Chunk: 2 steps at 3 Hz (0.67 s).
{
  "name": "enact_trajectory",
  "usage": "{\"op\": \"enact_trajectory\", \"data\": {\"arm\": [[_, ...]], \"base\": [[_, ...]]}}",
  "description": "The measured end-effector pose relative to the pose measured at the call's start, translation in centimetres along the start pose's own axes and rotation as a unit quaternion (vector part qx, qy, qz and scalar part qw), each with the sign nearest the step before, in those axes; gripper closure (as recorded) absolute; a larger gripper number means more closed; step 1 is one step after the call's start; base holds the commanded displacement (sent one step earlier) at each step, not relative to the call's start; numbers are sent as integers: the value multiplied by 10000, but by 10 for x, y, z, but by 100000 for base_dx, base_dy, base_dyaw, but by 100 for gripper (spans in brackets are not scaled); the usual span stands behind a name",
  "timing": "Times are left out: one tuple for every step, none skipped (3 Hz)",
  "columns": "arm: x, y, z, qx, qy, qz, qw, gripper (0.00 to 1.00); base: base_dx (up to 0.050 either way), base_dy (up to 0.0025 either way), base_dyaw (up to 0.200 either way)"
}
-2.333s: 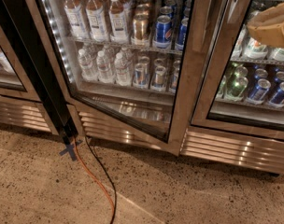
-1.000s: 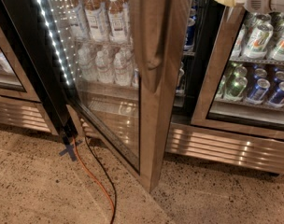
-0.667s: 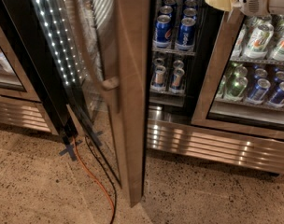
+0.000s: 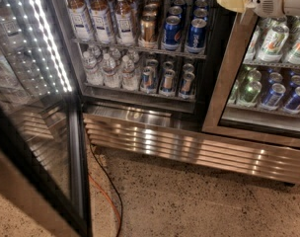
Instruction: Open left fridge door
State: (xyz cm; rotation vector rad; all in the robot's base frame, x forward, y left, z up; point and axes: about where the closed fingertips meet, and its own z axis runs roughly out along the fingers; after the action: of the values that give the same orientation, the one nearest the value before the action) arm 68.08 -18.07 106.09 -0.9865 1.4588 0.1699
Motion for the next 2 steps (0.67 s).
{"op": "enact_trajectory", "data": {"arm": [[0, 0, 0, 0, 0, 0, 10000, 13], [0, 0, 0, 0, 0, 0, 10000, 0]], "base": [[0, 0, 0], [0, 0, 0]]}}
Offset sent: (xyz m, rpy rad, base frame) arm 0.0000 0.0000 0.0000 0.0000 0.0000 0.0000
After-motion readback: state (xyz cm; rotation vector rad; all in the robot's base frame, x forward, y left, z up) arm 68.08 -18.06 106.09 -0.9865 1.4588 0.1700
